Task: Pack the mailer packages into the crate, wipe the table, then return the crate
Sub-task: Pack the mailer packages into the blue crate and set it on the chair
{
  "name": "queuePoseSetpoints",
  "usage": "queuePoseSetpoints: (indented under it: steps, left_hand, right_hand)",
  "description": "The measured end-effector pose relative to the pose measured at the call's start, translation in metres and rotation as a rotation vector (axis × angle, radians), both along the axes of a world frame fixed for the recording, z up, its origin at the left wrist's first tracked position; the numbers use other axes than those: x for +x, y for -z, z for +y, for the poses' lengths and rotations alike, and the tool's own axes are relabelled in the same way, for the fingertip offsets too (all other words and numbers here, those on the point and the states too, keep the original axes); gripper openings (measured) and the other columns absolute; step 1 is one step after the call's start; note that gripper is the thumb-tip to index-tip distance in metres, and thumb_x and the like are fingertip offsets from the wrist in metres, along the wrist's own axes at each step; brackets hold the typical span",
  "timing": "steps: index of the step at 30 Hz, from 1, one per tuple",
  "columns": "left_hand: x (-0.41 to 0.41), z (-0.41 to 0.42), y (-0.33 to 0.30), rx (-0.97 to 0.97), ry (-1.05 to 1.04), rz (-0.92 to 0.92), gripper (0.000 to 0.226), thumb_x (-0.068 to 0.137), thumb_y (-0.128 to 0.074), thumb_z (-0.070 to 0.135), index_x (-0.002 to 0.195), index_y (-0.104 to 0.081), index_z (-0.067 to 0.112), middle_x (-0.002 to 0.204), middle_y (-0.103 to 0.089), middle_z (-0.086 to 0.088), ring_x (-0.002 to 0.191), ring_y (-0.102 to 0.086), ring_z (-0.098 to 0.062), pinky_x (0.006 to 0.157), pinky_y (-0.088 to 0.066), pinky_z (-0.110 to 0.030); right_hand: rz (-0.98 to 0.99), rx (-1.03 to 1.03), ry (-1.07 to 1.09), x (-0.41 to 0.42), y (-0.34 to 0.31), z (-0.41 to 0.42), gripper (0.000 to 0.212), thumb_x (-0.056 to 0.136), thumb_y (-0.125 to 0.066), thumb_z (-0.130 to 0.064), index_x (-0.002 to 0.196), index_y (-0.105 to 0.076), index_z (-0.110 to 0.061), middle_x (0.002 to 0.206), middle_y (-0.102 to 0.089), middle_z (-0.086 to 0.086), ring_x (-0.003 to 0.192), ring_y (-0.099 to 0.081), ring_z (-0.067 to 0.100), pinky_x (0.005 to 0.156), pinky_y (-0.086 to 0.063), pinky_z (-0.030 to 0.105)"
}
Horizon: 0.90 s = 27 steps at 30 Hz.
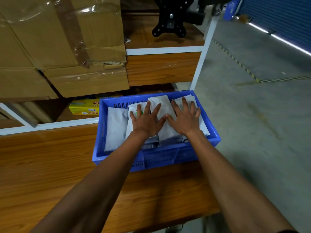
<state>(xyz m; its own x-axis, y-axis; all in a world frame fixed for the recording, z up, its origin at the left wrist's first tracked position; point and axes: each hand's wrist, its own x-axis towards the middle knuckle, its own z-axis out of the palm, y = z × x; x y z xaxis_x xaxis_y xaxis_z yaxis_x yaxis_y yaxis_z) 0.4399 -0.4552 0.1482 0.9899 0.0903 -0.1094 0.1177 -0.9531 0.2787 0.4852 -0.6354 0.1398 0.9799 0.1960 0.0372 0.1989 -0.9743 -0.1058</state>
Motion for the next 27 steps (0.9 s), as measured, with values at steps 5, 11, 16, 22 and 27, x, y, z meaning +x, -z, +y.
queuePoseSetpoints:
  steps: [5, 11, 16, 22, 27]
  left_hand:
    - [0.01, -0.005, 0.02, 0.018, 0.0, 0.101, 0.084, 0.086, -0.018, 0.097, 0.159, 0.006, 0.064, 0.177, 0.015, 0.008, 0.16, 0.018, -0.046, 0.116, 0.005, -0.083]
    - [0.011, -0.008, 0.037, 0.062, -0.045, 0.118, 0.083, 0.083, -0.02, 0.1, 0.155, 0.01, 0.07, 0.177, 0.013, 0.012, 0.16, 0.017, -0.044, 0.113, -0.004, -0.086]
    - [0.017, -0.008, 0.039, 0.081, -0.039, 0.149, 0.086, 0.081, -0.021, 0.102, 0.154, 0.011, 0.071, 0.177, 0.013, 0.014, 0.161, 0.016, -0.043, 0.113, -0.005, -0.086]
    - [0.017, -0.01, 0.038, 0.115, -0.024, 0.19, 0.088, 0.079, -0.018, 0.103, 0.154, 0.015, 0.069, 0.176, 0.015, 0.014, 0.16, 0.018, -0.044, 0.114, -0.005, -0.085]
    - [0.013, -0.013, 0.024, 0.08, -0.009, 0.151, 0.086, 0.086, -0.023, 0.097, 0.16, 0.005, 0.063, 0.177, 0.012, 0.011, 0.161, 0.016, -0.042, 0.117, 0.0, -0.083]
  right_hand:
    - [0.188, 0.052, -0.062, 0.026, 0.02, -0.027, 0.08, 0.096, -0.018, -0.084, 0.165, 0.004, -0.049, 0.177, 0.01, 0.005, 0.16, 0.004, 0.046, 0.125, -0.008, 0.071]
    - [0.29, 0.088, -0.164, 0.041, 0.04, -0.032, 0.078, 0.098, -0.019, -0.082, 0.165, 0.006, -0.051, 0.177, 0.016, 0.002, 0.161, 0.009, 0.043, 0.128, -0.005, 0.066]
    - [0.318, 0.076, -0.207, 0.054, 0.05, -0.032, 0.08, 0.095, -0.014, -0.086, 0.164, 0.006, -0.053, 0.176, 0.021, -0.002, 0.161, 0.012, 0.042, 0.127, -0.002, 0.065]
    - [0.355, 0.109, -0.22, 0.058, 0.054, -0.031, 0.086, 0.096, -0.017, -0.085, 0.162, 0.022, -0.046, 0.175, 0.024, 0.0, 0.16, 0.016, 0.045, 0.126, 0.001, 0.067]
    - [0.268, 0.141, -0.228, 0.05, 0.043, -0.031, 0.084, 0.1, -0.023, -0.079, 0.164, 0.017, -0.044, 0.177, 0.009, 0.007, 0.16, 0.008, 0.046, 0.127, 0.003, 0.065]
